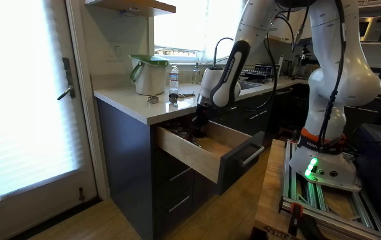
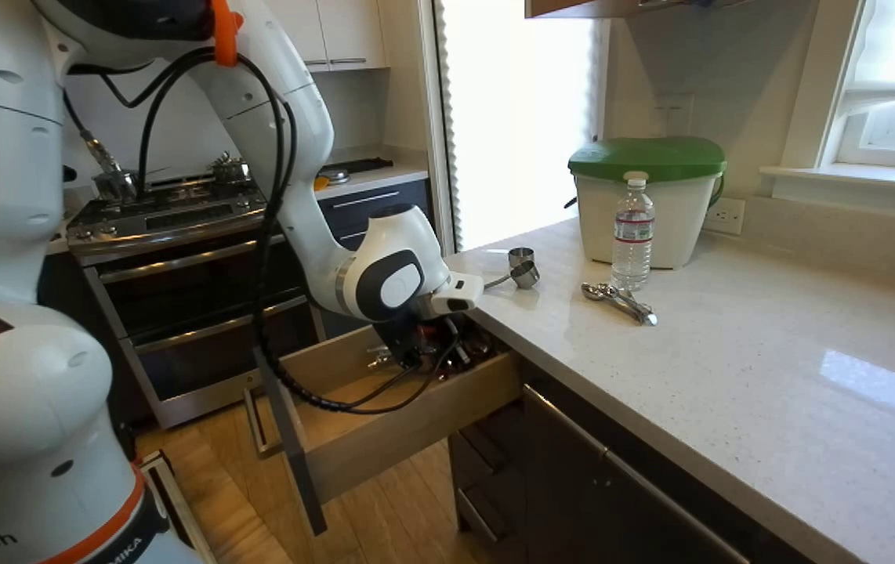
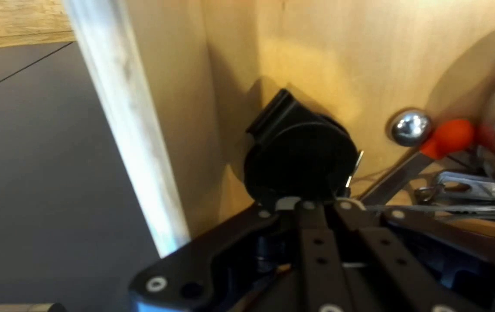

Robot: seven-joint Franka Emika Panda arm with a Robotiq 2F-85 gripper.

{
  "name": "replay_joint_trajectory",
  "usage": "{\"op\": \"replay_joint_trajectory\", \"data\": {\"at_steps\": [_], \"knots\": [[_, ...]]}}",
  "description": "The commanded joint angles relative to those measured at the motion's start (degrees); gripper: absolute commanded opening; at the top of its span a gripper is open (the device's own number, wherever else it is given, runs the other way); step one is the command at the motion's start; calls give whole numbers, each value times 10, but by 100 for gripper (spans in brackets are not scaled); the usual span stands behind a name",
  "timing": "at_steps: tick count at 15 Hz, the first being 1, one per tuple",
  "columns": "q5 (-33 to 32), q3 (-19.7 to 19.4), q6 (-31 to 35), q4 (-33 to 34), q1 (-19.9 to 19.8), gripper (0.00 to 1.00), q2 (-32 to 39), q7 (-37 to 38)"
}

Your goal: Pull the open drawer until it is fully open, pick up the black object from the open and put it on the kitchen counter

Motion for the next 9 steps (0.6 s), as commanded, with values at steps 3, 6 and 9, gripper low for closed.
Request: {"op": "replay_joint_trajectory", "data": {"at_steps": [3,6,9], "knots": [[41,-31,26,10,48,0,37,-4],[63,-12,1,8,39,0,29,-11],[76,-5,-29,2,36,0,13,-11]]}}
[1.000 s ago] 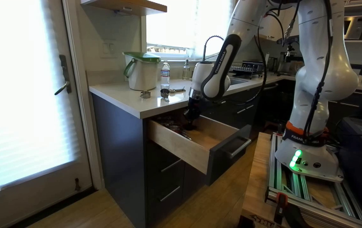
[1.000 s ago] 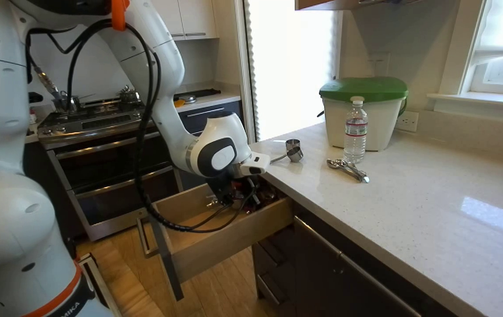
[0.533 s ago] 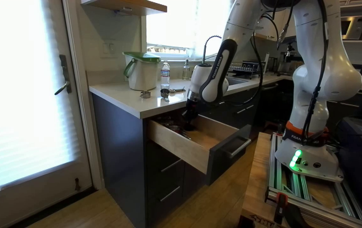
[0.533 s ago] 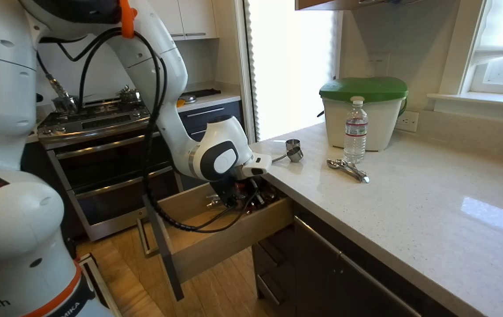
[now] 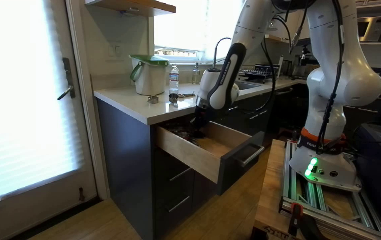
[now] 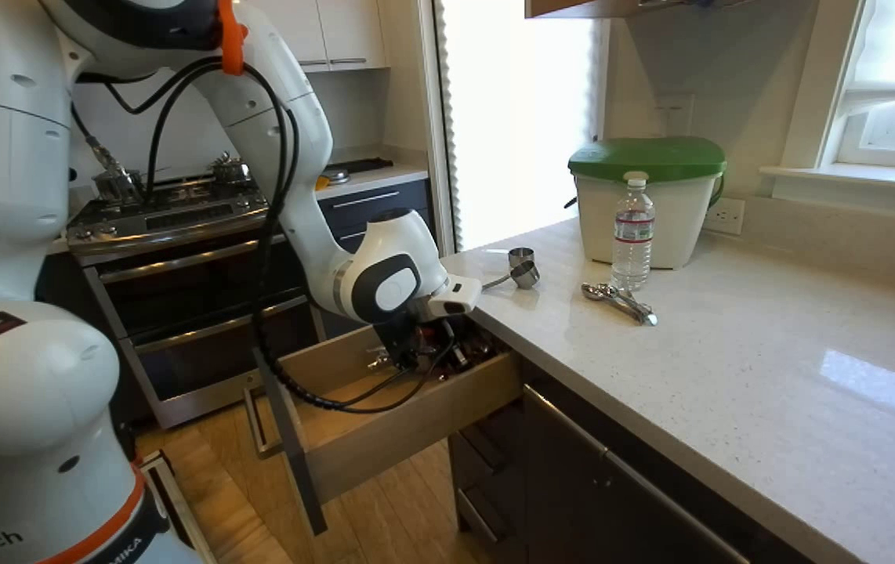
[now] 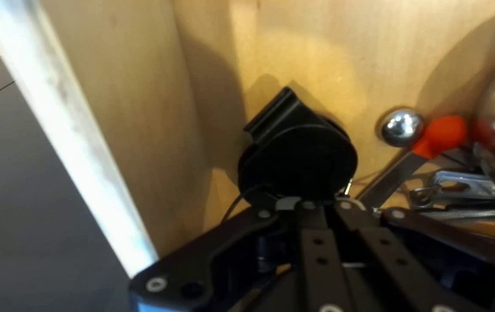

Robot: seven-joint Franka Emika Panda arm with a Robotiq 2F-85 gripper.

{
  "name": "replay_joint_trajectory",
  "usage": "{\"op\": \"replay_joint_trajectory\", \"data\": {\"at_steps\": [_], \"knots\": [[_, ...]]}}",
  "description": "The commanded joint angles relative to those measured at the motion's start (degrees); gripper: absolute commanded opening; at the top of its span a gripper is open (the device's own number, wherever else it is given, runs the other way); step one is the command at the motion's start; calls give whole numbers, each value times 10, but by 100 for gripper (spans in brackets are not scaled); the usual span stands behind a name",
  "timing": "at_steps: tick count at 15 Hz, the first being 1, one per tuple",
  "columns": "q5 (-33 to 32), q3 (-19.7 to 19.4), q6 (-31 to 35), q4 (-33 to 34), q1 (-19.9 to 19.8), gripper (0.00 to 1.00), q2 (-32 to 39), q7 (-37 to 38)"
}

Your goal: Pull the open drawer until it is fully open, pick up the black object from the open and put it on the kitchen counter

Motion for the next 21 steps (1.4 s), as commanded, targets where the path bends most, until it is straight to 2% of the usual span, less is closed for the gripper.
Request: {"op": "replay_joint_trajectory", "data": {"at_steps": [1,8,14,17,21], "knots": [[22,11,-48,-7,-1,0,-12,-6],[-7,46,-168,-13,-35,0,-57,13],[14,122,-246,-16,-101,0,-84,-13],[21,151,-271,-16,-124,0,-89,-17],[15,166,-279,-16,-138,0,-91,-11]]}}
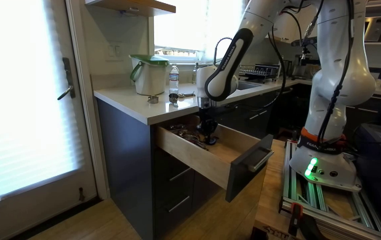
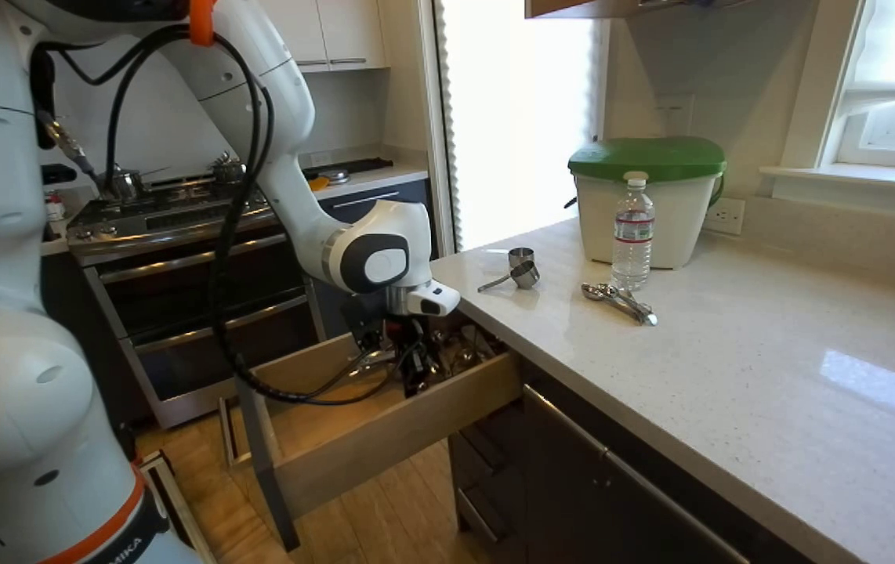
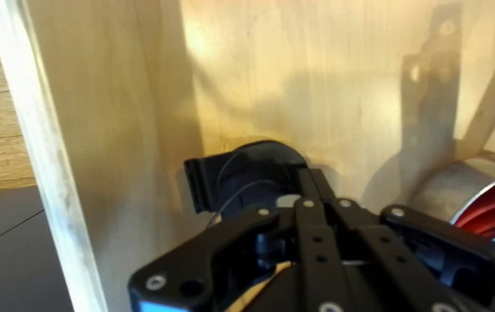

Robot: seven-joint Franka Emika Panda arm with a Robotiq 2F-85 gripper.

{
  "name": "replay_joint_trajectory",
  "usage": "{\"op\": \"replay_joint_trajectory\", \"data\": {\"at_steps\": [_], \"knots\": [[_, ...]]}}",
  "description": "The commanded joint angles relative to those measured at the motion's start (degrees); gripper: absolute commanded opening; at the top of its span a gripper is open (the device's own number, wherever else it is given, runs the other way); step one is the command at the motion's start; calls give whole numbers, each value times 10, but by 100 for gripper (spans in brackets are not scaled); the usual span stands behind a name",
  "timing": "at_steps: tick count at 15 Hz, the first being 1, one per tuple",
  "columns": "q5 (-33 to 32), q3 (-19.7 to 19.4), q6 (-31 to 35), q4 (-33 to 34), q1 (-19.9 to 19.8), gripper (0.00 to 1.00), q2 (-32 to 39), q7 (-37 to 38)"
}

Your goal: Pull the open drawer until it is fully open, pick up the black object from the open and put it on the kitchen counter

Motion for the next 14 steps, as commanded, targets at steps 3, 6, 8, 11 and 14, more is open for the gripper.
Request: {"op": "replay_joint_trajectory", "data": {"at_steps": [3,6,8,11,14], "knots": [[-7,17,18,-18,-21,0,-21,-9],[-47,9,89,-30,-12,0,-33,-9],[-64,6,123,-33,-11,0,-35,-9],[-28,26,106,-37,-26,0,-43,-34],[16,44,74,-44,-47,0,-54,-66]]}}
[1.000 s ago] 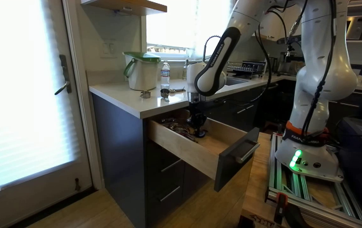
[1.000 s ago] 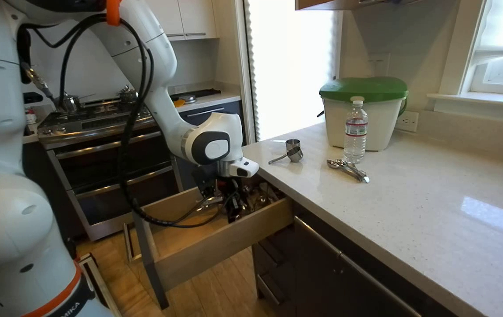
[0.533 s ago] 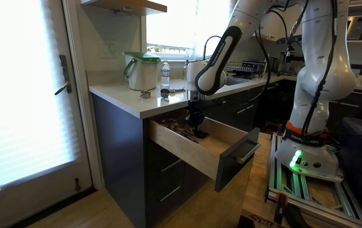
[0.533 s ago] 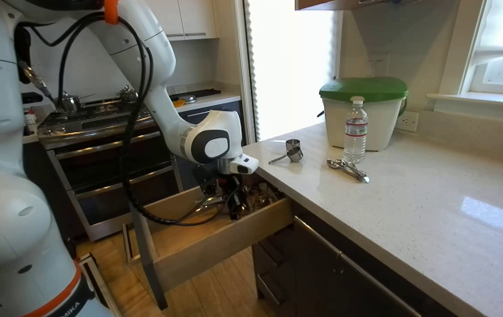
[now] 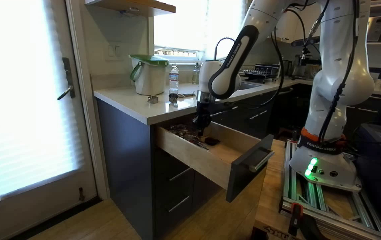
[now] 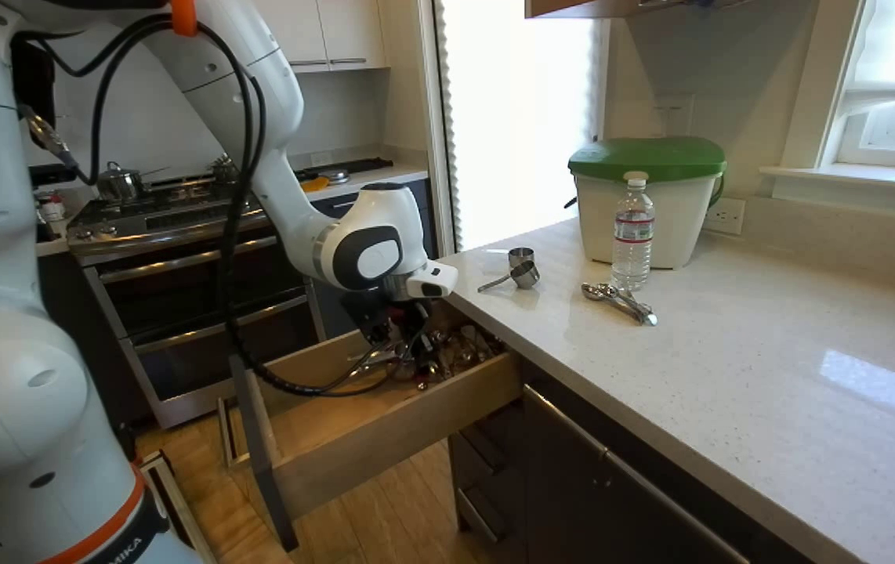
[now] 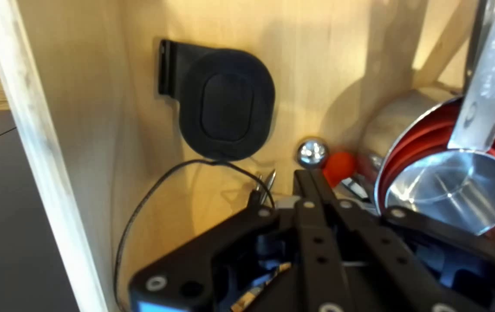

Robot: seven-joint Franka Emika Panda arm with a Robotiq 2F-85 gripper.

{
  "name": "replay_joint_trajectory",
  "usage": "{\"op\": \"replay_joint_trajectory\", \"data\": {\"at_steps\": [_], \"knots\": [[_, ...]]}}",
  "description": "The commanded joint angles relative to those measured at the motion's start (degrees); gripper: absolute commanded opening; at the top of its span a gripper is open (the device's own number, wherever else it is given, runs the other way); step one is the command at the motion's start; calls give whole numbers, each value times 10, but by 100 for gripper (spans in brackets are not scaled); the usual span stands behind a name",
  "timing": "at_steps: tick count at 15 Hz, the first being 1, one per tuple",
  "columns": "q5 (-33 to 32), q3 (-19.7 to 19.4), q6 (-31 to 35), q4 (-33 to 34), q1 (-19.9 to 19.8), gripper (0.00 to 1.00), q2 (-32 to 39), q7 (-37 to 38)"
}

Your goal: Pull the open drawer until it is fully open, pick up the black object from the open and put it on the kitchen counter

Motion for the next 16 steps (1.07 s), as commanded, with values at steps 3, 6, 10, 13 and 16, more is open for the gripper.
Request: {"op": "replay_joint_trajectory", "data": {"at_steps": [3,6,10,13,16], "knots": [[32,9,-44,-31,-36,28,-37,-33],[56,15,-42,-37,-63,39,-42,-75],[124,24,-46,-39,-101,67,-38,-168],[205,45,-56,-34,-123,88,-35,-258],[244,53,-67,-34,-126,100,-40,-304]]}}
